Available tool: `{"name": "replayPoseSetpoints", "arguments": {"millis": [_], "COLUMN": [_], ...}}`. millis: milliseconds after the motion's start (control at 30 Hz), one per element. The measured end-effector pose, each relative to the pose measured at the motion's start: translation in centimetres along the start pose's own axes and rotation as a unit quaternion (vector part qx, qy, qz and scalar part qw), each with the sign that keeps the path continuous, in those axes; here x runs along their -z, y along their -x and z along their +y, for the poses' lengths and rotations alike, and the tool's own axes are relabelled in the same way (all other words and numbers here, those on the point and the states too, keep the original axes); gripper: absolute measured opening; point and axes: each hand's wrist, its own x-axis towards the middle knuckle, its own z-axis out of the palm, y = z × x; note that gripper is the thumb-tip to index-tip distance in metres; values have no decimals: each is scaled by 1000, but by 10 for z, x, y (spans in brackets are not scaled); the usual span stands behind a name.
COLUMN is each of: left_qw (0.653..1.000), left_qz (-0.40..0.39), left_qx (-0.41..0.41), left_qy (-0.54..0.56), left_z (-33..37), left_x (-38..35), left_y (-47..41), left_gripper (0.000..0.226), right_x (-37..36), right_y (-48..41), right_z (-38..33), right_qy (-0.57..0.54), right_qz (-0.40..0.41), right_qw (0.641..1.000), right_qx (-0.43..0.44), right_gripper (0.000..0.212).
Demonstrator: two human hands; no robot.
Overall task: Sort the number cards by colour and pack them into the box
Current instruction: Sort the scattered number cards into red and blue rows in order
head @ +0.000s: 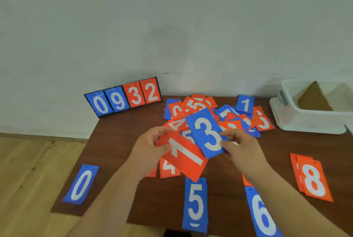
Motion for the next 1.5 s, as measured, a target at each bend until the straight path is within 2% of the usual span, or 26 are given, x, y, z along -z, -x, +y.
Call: {"name": "replayPoseSetpoints", "arguments": {"millis": [100,167,300,567,700,933,1100,1200,1367,1500], "left_qw": [1000,999,994,977,972,989,986,967,932,870], "left_qz": [-8,22,107,210,226,124,-11,-81,-177,-213], "left_qx": [-19,-27,7,20,57,73,46,14,-26,-53], "left_qy": [-11,-15,-17,-11,12,-23,-161,-242,-315,-442], "left_z": [-3,-8,-21,-73,-106,-154,-177,-177,-178,-197], "left_x": [-8,-4,25,110,161,230,256,258,241,220], "left_y": [34,48,58,34,3,-64,-120,-152,-189,-211], "left_gripper": [45,44,37,45,46,46,43,41,27,40], "right_x": [1,-2,-14,-72,-126,-207,-243,-255,-261,-263], "right_y": [22,33,40,18,-4,-26,-30,-25,-13,-9], "right_z": [-1,-1,-1,-5,-5,2,11,19,30,40], "right_qy": [43,71,102,141,160,177,182,197,249,246], "right_qz": [-8,-12,-24,-43,-48,-32,-22,-16,3,22], "right_qw": [998,996,993,987,985,983,980,975,959,956], "right_qx": [34,50,59,59,43,-33,-81,-102,-138,-160], "right_gripper": [16,17,21,20,20,19,21,21,19,21]}}
